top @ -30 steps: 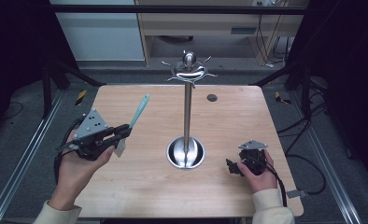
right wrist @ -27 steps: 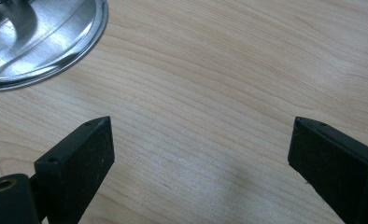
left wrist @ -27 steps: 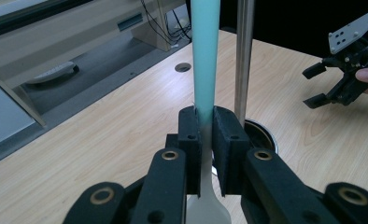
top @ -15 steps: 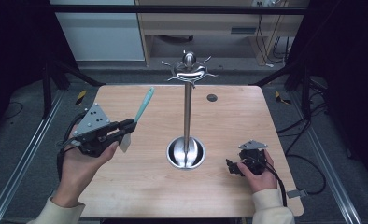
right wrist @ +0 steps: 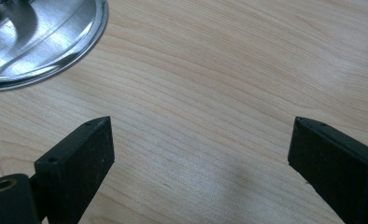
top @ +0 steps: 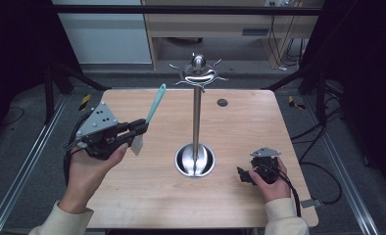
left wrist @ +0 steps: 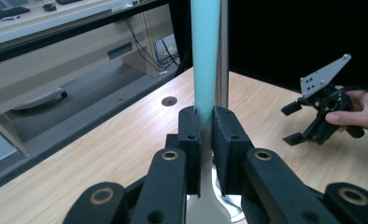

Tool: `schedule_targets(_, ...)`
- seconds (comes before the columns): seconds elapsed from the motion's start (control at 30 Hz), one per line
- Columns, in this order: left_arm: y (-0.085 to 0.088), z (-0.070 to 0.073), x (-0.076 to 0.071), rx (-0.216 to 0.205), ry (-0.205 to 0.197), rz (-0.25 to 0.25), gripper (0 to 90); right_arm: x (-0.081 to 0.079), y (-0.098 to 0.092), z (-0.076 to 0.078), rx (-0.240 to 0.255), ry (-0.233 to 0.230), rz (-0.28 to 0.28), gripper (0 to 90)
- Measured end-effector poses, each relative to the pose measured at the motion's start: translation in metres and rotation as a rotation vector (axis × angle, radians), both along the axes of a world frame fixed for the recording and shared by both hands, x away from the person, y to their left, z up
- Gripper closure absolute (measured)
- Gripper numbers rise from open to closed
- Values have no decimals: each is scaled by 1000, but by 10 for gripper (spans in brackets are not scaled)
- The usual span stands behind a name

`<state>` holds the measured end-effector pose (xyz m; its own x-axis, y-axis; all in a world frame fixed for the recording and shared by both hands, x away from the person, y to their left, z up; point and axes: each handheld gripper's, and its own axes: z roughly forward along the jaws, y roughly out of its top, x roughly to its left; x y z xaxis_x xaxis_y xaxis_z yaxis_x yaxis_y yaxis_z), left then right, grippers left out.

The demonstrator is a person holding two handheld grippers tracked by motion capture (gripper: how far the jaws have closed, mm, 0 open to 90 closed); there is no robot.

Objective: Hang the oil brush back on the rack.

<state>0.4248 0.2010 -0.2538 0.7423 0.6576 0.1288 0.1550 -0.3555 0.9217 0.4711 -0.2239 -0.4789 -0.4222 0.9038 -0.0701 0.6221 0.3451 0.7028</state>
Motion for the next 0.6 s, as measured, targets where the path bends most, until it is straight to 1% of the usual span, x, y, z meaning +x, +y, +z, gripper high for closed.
schedule_targets(0.13, -3, 2, 0, -1, -6, -5, 819, 0, 0, 0, 0, -1, 1, 77)
schedule_targets(0.3, -6, 4, 1, -5, -7, -6, 819, 0, 0, 0, 0, -1, 1, 77)
schedule_targets(0.33, -6, 5, 2, -6, -2, -7, 819, 0, 0, 0, 2, 0, 2, 77)
schedule_targets(0.6, -11, 7, 2, 0, -7, -16, 819, 0, 0, 0, 1, 1, 1, 77)
